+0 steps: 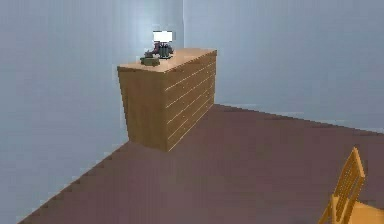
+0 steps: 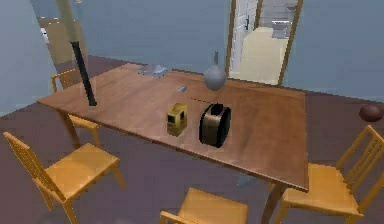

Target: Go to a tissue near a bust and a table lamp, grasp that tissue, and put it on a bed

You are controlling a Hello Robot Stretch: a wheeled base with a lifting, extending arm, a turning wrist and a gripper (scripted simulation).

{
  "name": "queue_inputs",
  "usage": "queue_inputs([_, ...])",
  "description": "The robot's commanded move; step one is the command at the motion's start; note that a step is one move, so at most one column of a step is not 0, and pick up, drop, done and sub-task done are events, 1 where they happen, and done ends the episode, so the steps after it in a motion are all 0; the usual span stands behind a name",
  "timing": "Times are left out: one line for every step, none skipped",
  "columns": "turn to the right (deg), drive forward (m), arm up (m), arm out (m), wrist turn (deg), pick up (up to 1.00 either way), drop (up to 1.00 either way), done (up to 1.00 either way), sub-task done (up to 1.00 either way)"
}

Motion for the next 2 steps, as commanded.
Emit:
queue_inputs([3.0,0.00,0.00,0.00,0.0,0.00,0.00,0.00,0.00])
queue_inputs([0.0,1.00,0.00,0.00,0.0,0.00,0.00,0.00,0.00])
